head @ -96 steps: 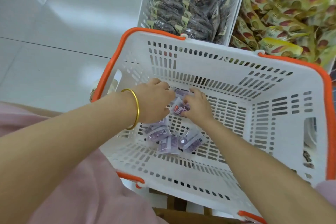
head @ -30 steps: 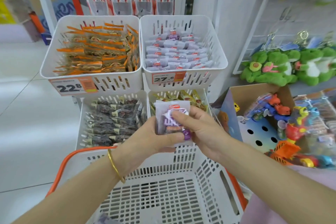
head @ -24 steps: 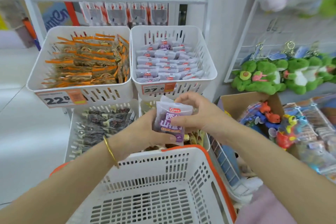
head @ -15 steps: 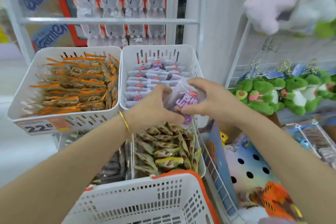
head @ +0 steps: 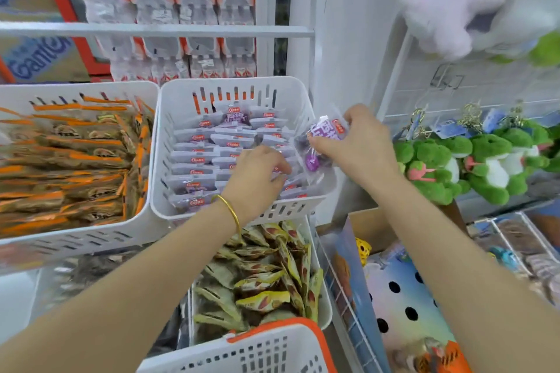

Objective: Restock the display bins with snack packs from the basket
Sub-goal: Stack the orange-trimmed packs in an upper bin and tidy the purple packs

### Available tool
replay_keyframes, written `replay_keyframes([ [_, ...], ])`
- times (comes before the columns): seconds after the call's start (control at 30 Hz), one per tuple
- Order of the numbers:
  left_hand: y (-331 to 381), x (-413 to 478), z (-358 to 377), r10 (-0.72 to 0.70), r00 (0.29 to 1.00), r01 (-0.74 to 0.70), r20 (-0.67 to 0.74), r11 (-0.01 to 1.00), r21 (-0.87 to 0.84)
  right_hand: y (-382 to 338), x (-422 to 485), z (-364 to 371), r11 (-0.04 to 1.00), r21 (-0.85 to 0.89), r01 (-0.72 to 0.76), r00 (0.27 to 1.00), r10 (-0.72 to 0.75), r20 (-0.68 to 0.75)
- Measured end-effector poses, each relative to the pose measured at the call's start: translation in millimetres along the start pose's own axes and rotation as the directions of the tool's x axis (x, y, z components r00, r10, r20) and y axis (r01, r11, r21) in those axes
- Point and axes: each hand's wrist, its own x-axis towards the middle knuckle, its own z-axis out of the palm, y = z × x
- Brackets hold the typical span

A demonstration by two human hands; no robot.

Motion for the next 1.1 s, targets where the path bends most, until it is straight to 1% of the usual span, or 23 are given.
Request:
replay_keyframes([
  [0.07,0.3,-0.7,3.0,0.000,1.000,0.000,-0.018,1.000,0.022,-7.6,-0.6,9.0,0.987,-0.154,0.041,0.999,-0.044,-0.018],
  [0.13,0.2,-1.2,3.9,0.007,1.000,-0.006,-0.020,0.999,0.035,-12.6,-1.3,15.0,0.964,-0.262,0.052,0.999,-0.050,0.014],
  [0.17,0.9,-1.3,3.3,0.008,1.000,-0.007,-0.022,1.000,0.027,-13.0,-1.3,17.1,0.956,-0.290,0.046,0.998,-0.033,0.050],
  [0.23,2.5,-1.2,1.6,0.011,1.000,-0.011,-0.023,1.000,0.016,-9.2,0.5,17.2,0.958,-0.286,0.005,0.989,0.038,0.146],
  [0.27,2.6,-1.1,1.4,0.012,1.000,-0.011,-0.019,1.000,0.019,-5.4,2.1,15.1,0.966,-0.258,-0.015,0.981,0.064,0.182],
  [0.3,2.4,-1.1,2.0,0.011,1.000,-0.011,-0.015,1.000,0.020,-0.9,3.6,11.6,0.977,-0.209,-0.031,0.980,0.071,0.184],
  [0.33,2.2,-1.1,2.7,0.009,1.000,-0.009,-0.013,1.000,0.018,4.3,6.1,8.0,0.990,-0.130,-0.049,0.987,0.068,0.147],
  [0.37,2.4,-1.0,3.6,0.006,1.000,-0.006,-0.012,1.000,0.013,8.8,8.2,3.9,0.998,-0.019,-0.068,0.994,0.069,0.079],
  [0.43,4.0,-0.2,5.0,0.001,1.000,-0.001,-0.002,1.000,0.022,13.9,10.5,-1.7,0.969,0.232,-0.089,0.991,0.109,-0.076],
  [0.47,5.3,0.3,5.2,0.004,1.000,-0.004,0.004,0.999,0.039,14.0,10.8,-2.5,0.947,0.311,-0.076,0.983,0.123,-0.134],
  [0.5,6.9,1.1,5.4,0.012,1.000,-0.013,0.011,0.998,0.062,12.6,10.7,-2.0,0.937,0.346,-0.046,0.978,0.112,-0.175],
  [0.53,8.5,1.8,5.4,0.020,1.000,-0.021,0.017,0.996,0.089,10.3,11.6,0.5,0.938,0.347,-0.006,0.977,0.080,-0.200],
  [0.57,9.6,3.2,5.5,0.022,0.999,-0.025,0.024,0.993,0.118,7.3,12.8,4.5,0.946,0.322,0.030,0.978,0.039,-0.204],
  [0.63,9.4,6.7,6.3,0.018,0.999,-0.025,0.038,0.981,0.190,0.3,15.7,14.3,0.978,0.194,0.073,0.982,-0.037,-0.184],
  [0.73,5.1,15.1,5.3,0.016,0.999,-0.024,0.032,0.955,0.294,-9.8,21.0,26.8,0.994,0.039,0.100,0.978,-0.091,-0.190],
  [0.77,3.7,18.4,4.6,0.029,0.998,-0.045,0.052,0.940,0.337,-12.8,23.0,29.9,0.995,0.011,0.103,0.974,-0.099,-0.203],
  [0.83,1.5,25.1,3.7,0.047,0.990,-0.101,0.135,0.899,0.425,-16.2,29.6,35.2,0.995,-0.062,0.083,0.970,-0.094,-0.223],
  [0.9,0.2,30.5,2.9,0.003,0.974,-0.115,0.226,0.868,0.484,-16.4,36.6,40.5,0.966,-0.248,0.072,0.967,-0.128,-0.220],
  [0.93,-1.2,32.2,2.7,-0.028,0.966,-0.111,0.257,0.854,0.509,-16.0,39.4,43.9,0.936,-0.341,0.086,0.965,-0.163,-0.204],
  [0.97,-2.5,32.8,2.6,-0.055,0.959,-0.107,0.278,0.839,0.534,-15.7,41.0,47.2,0.911,-0.398,0.109,0.965,-0.192,-0.176],
  [1.03,-5.7,31.2,2.3,-0.099,0.949,-0.096,0.301,0.814,0.573,-16.2,42.3,54.4,0.890,-0.428,0.157,0.969,-0.223,-0.109],
  [1.1,-8.6,28.3,1.4,-0.135,0.944,-0.076,0.301,0.799,0.596,-15.9,42.8,59.5,0.874,-0.456,0.169,0.971,-0.227,-0.074],
])
